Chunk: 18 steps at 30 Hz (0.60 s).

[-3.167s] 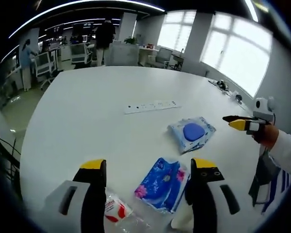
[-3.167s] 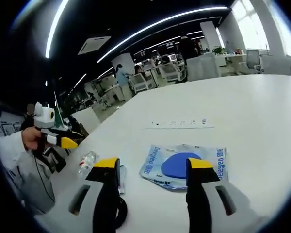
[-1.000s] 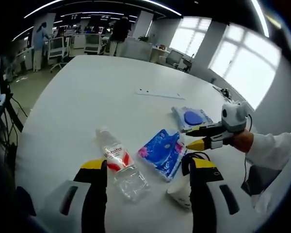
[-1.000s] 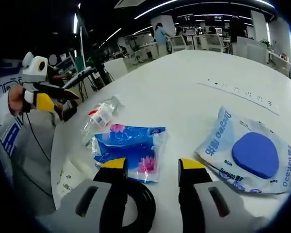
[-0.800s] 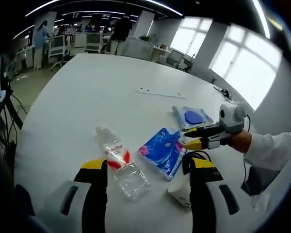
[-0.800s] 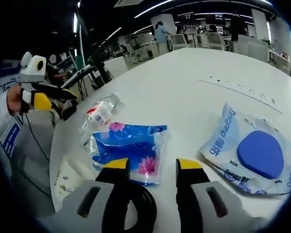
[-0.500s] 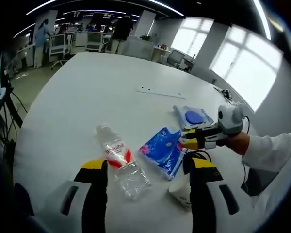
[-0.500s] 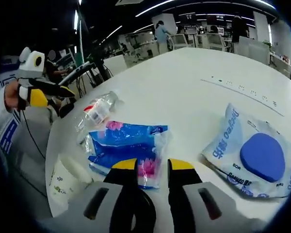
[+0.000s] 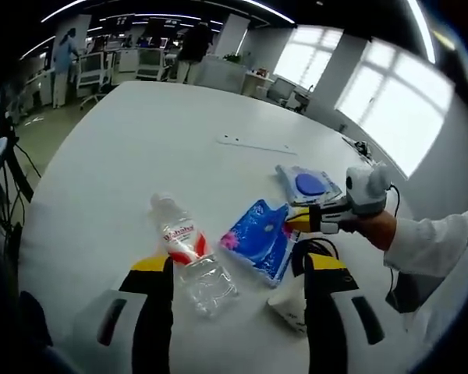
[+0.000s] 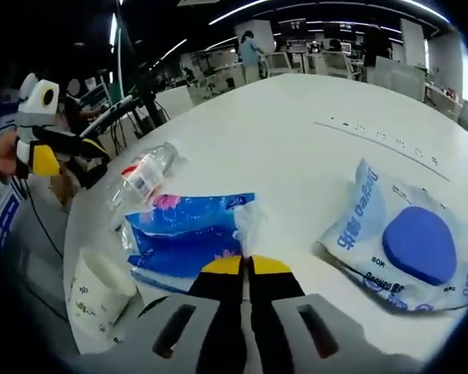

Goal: Arrange the tabletop items into an orderly group along one side of the table until the central work area is clear of visible clutter.

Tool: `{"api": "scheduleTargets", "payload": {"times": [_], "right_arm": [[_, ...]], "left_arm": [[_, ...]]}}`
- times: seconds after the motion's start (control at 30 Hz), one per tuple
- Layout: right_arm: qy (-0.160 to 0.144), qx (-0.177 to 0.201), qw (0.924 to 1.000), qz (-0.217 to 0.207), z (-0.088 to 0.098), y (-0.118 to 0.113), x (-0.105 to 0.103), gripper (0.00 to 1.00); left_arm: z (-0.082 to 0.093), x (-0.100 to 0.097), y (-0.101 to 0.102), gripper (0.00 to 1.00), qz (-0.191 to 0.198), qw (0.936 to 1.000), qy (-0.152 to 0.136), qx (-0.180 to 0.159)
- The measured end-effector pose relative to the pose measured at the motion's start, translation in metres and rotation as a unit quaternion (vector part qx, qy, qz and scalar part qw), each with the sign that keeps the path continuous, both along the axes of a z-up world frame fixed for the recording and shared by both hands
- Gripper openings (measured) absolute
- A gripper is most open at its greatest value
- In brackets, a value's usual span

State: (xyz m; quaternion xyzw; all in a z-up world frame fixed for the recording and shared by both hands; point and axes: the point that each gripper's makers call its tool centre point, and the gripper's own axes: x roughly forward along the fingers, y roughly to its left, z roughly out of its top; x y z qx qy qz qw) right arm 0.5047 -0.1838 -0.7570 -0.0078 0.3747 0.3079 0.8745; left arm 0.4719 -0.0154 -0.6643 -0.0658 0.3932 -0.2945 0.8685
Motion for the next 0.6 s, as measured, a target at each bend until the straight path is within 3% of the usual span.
{"api": "scheduleTargets", "payload": {"times": [0.6], "right_arm": [[-0.004, 0.019, 0.9997, -0.015, 0.0098, -0.0069, -0.0037, 0.0]], "left_arm": [[0.0009, 0.0004, -0.0059, 0.68, -0.01, 1.0, -0.001, 0.0]]}}
